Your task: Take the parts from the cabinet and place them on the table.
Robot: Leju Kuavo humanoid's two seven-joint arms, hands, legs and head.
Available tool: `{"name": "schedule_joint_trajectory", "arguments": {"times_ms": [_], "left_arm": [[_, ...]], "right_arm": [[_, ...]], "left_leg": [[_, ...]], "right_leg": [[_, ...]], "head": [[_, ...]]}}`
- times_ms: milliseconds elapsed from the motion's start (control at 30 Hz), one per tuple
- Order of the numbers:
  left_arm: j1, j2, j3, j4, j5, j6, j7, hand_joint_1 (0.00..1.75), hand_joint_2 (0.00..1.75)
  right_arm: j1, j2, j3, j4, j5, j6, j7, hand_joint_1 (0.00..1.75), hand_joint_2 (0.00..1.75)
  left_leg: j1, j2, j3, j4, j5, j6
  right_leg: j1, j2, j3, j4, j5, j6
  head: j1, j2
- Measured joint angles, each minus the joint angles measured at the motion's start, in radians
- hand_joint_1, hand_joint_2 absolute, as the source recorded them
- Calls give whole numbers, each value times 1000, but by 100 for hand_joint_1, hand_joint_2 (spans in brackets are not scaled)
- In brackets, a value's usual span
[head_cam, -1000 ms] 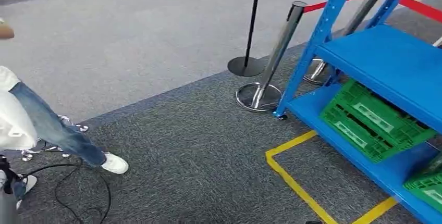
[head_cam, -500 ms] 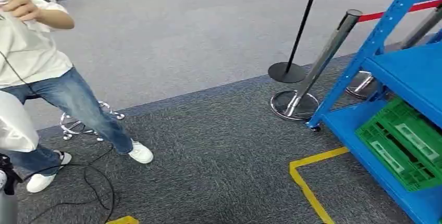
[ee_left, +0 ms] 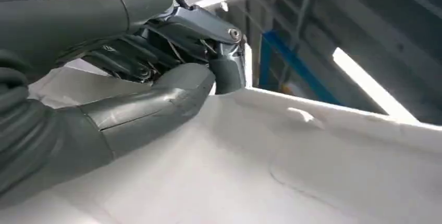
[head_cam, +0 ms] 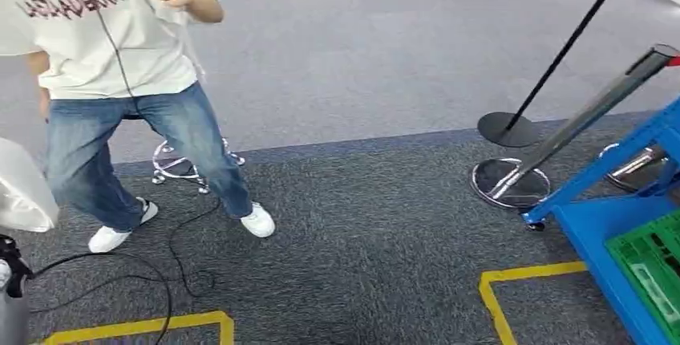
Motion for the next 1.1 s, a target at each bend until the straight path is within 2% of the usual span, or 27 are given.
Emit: {"name": "schedule_joint_trajectory", "arguments": {"times_ms": [33,67,100,133,167,200,233,267,300,367,400,433,467,533,567,600,767,800,833,867,900,933,967,1000,1033,1067,1100], "left_arm": [[1,-2,-3,0,0,-1,0,175,175],[2,-2,-5,1,0,-2,0,175,175],[2,-3,-5,3,0,-2,0,175,175],[2,-3,-5,3,0,-2,0,175,175],[2,-3,-5,3,0,-2,0,175,175],[2,-3,-5,3,0,-2,0,175,175],[2,-3,-6,3,0,-2,0,175,175],[1,-3,-6,4,0,-2,0,175,175],[1,-3,-6,4,0,-5,0,175,175],[3,-2,-6,4,0,-10,0,175,175],[4,-1,-6,4,0,-10,0,175,175],[5,1,-7,4,-1,-11,0,175,175],[-1,3,-8,4,-2,-10,0,175,175],[-2,3,-10,5,-3,-11,0,175,175],[1,3,-10,5,-3,-11,0,175,175],[3,3,-11,6,-3,-11,0,175,175],[3,3,-11,6,-3,-11,0,175,175],[4,3,-11,8,-3,-11,1,175,175],[0,3,-12,8,-2,-11,2,175,175],[4,4,-12,8,-1,-11,2,175,175],[4,5,-12,8,-4,-10,2,175,175],[5,5,-13,8,-5,-10,2,175,175],[2,5,-12,8,-6,-8,2,175,175],[1,5,-13,8,-6,-8,2,175,175],[4,3,-14,8,-7,-8,2,175,175],[6,3,-14,8,-7,-8,2,175,175],[8,2,-14,8,-8,-8,2,175,175]], "right_arm": [[2,0,-1,0,0,1,1,0,0],[5,0,-1,0,2,4,3,0,0],[7,0,-1,0,2,4,4,0,0],[8,0,-1,0,2,5,4,0,0],[8,0,-2,0,2,6,4,0,0],[8,0,-2,0,3,8,4,0,0],[8,0,-2,0,3,12,3,0,0],[7,-1,-2,0,5,16,2,0,0],[6,-1,-2,0,5,15,2,0,0],[5,-1,-2,0,7,16,0,0,0],[4,-1,-2,0,7,16,-1,0,0],[2,-1,-2,0,7,17,-2,0,0],[2,-1,-2,0,7,17,-2,0,0],[6,-1,-2,0,8,17,-1,0,0],[8,-1,-2,0,10,17,-1,0,0],[8,-1,-2,0,10,17,-1,0,0],[8,-1,-2,0,10,17,-1,0,0],[6,-1,-2,0,10,17,-1,0,0],[6,-1,-2,0,11,17,-1,0,0],[5,-1,-2,0,13,17,1,0,0],[3,-1,-2,0,13,17,1,0,0],[1,-1,-2,0,14,16,1,0,0],[-1,-1,-2,0,14,14,1,0,0],[-2,-1,-2,0,14,13,3,0,0],[0,-1,-2,0,14,12,5,0,0],[4,-1,-2,0,15,13,5,0,0],[6,-1,-2,0,15,12,5,0,0]], "left_leg": [[-2,-14,0,0,-1,1],[-3,-30,0,1,-1,1],[-4,-48,1,1,-1,1],[-4,-60,1,2,-1,1],[-4,-77,2,3,-1,1],[-3,-93,4,4,-3,-2],[-1,-105,3,6,-5,-5],[-7,-115,-2,13,-8,-11],[-2,-128,-6,13,-5,-16],[8,-151,-10,7,1,-31],[6,-161,-13,6,1,-38],[3,-103,-14,20,-9,-39],[0,-56,-32,59,-36,-43],[4,-25,-103,210,-111,-51],[7,-20,-140,284,-137,-54],[9,-19,-156,316,-140,-56],[9,-18,-156,317,-139,-56],[11,0,-79,168,-42,-56],[-7,102,2,9,-8,-40],[-8,64,-5,13,-9,-26],[-9,46,-4,10,-7,-19],[-1,33,3,3,-3,-11],[0,24,5,3,-4,-6],[0,12,3,3,-4,1],[0,-3,2,3,-5,4],[-1,-18,2,4,-6,5],[-2,-32,2,4,-6,5]], "right_leg": [[0,10,-46,85,-32,0],[1,15,-87,154,-49,0],[0,16,-108,173,-35,-1],[0,16,-105,149,-7,-3],[0,19,-82,79,46,-6],[-1,35,-42,-20,103,-10],[-5,81,-8,-102,138,-13],[-11,117,3,-128,122,-15],[-8,104,11,-130,122,-12],[0,85,17,-130,123,-19],[-3,73,22,-138,127,-25],[-5,55,29,-149,132,-34],[-4,44,33,-152,131,-39],[-1,14,35,-151,126,-45],[0,-2,36,-151,124,-46],[0,-15,36,-151,122,-45],[0,-17,37,-151,122,-45],[0,-57,47,-151,113,-40],[15,-87,58,-144,97,-24],[14,-116,66,-150,93,-16],[12,-134,72,-151,88,-10],[7,-117,65,-146,76,0],[5,-50,56,-112,56,3],[3,-10,20,-40,19,4],[3,8,-30,56,-22,5],[3,13,-71,130,-46,5],[4,15,-98,171,-51,5]], "head": [[0,0],[1,0],[0,0],[0,0],[0,0],[0,0],[0,0],[-1,0],[0,0],[-1,0],[-1,0],[-2,0],[-8,0],[-8,0],[-8,0],[-8,0],[-8,0],[-8,0],[-10,0],[-10,0],[-9,0],[-8,0],[-3,0],[2,0],[1,0],[2,0],[2,0]]}}
